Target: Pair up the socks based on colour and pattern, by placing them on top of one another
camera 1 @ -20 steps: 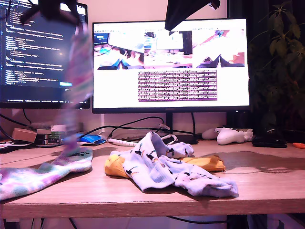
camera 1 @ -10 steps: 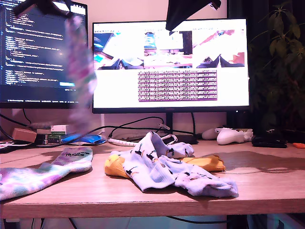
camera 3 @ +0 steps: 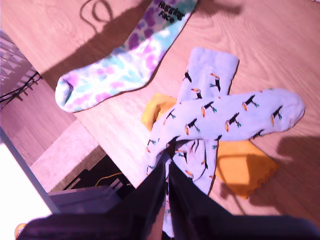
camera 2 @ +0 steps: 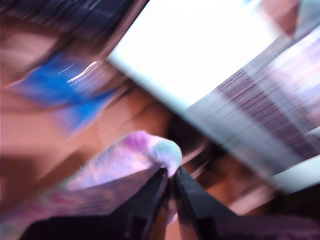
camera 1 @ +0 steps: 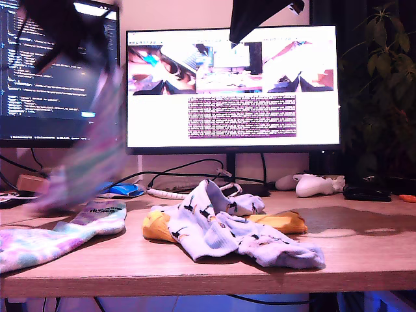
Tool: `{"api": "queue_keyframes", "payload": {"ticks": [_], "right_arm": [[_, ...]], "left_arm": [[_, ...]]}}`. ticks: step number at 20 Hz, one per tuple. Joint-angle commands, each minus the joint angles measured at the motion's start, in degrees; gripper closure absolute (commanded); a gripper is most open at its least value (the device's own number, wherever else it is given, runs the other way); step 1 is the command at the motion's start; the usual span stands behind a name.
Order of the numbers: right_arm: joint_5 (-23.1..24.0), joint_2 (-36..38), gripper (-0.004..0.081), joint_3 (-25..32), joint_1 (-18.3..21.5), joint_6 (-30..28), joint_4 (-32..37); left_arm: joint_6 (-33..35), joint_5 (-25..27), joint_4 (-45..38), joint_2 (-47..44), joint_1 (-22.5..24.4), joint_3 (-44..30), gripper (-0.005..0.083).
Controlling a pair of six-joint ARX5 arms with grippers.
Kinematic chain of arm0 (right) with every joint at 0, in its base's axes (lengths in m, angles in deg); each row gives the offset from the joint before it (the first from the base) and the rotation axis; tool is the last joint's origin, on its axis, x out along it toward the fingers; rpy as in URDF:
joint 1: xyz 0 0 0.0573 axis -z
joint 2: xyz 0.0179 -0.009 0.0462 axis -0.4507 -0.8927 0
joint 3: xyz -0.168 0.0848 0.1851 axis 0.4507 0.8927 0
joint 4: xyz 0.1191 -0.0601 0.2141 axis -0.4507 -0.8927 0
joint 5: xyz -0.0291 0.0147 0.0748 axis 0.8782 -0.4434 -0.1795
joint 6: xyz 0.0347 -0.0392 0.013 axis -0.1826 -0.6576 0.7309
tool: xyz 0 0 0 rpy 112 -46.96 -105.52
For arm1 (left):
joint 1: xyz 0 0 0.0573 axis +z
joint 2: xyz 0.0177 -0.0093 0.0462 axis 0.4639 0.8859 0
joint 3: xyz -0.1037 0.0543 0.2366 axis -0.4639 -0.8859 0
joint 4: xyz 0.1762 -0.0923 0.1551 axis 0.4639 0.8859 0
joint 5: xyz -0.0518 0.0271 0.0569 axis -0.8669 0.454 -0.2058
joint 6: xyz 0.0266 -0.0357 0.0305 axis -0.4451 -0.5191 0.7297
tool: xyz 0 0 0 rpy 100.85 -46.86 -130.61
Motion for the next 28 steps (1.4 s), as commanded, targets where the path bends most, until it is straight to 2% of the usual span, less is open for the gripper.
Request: {"api": "queue_keyframes", "payload": {"ticks": [1, 3, 7, 11, 14, 19, 22, 25, 28], "right_arm": [[-0.2, 0.8, 0.0780, -0.5, -0.2, -0.1, -0.1], [-0.2, 0.8, 0.0780, -0.5, -0.2, -0.1, -0.2], [-0.2, 0.8, 0.0780, -0.5, -0.2, -0.1, -0.1], [-0.2, 0.8, 0.0780, -0.5, -0.2, -0.1, -0.1], [-0.2, 0.8, 0.0780, -0.5, -0.2, -0.1, -0.1], [-0.2, 0.8, 0.0780, -0.5, -0.2, -0.1, -0.1], [-0.4, 0.8, 0.0780, -0.5, -0.2, -0.1, -0.3], [-0.4, 0.8, 0.0780, -0.5, -0.2, -0.2, -0.6], [-0.4, 0.8, 0.0780, -0.5, -0.2, -0.2, -0.5]], "left_arm": [[-3.7, -1.4, -2.8, -1.3, -0.3, 0.2, 0.0795], [-5.6, -2.0, -4.9, -1.3, -0.9, 0.2, 0.0795], [-4.6, -2.3, -8.0, -1.3, -1.1, 0.2, 0.0795], [-2.2, -3.3, -2.8, -1.3, -1.1, 0.2, 0.0795], [-1.5, -3.9, -2.5, -1.2, -1.1, 0.2, 0.0795], [-1.5, -10.3, -2.1, -1.2, -1.1, 0.2, 0.0795], [-0.3, -11.3, 1.5, -1.2, -1.3, 0.2, 0.0795], [1.0, -13.1, 1.6, -1.2, -1.3, 0.2, 0.0795], [1.2, -18.2, 4.4, -1.2, -1.3, 0.2, 0.0795]]}}
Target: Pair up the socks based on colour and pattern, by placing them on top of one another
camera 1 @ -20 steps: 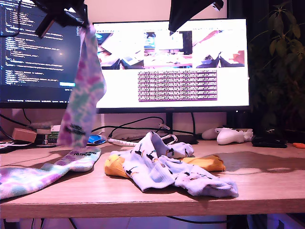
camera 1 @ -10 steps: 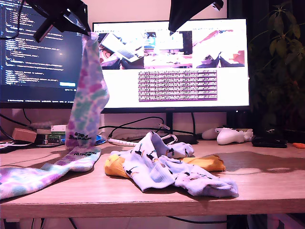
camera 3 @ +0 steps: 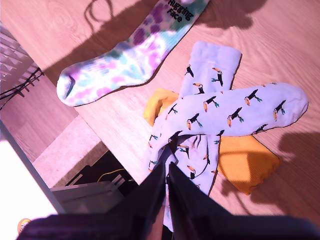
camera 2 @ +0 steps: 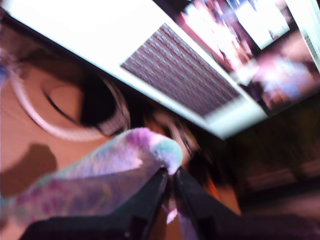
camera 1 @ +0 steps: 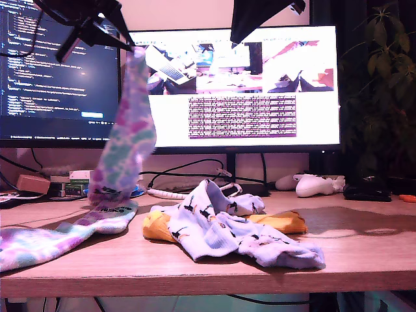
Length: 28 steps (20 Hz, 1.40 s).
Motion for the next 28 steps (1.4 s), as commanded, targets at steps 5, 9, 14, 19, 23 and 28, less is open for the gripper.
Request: {"api": "queue_keyframes", "payload": {"ticks": [5, 9, 14, 19, 23, 28], "right_arm": [[-0.3, 0.8, 0.0780, -0.5, -0.2, -0.2, 0.1], [-0.3, 0.8, 0.0780, -0.5, -0.2, -0.5, 1.0], [-0.3, 0.8, 0.0780, -0.5, -0.2, -0.6, 1.1], [-0.3, 0.8, 0.0780, -0.5, -0.1, -0.6, 1.6], [-0.5, 0.8, 0.0780, -0.5, -0.1, -0.6, 2.2], [-0.5, 0.8, 0.0780, -0.5, -0.1, -0.6, 2.2]], "left_arm": [[11.6, -0.5, 17.2, 0.3, -0.3, 0.1, 0.0795], [15.2, -1.7, 24.6, 0.3, -0.3, 0.1, 0.0795], [17.6, -5.6, 26.2, -0.4, -0.2, 0.4, 0.0795], [22.5, -7.7, 32.0, -5.2, -0.2, 0.5, 0.0795], [25.4, -3.7, 36.2, -7.1, -0.2, 0.5, 0.0795], [29.5, -1.6, 43.6, -6.9, -0.3, 0.5, 0.0795]]}}
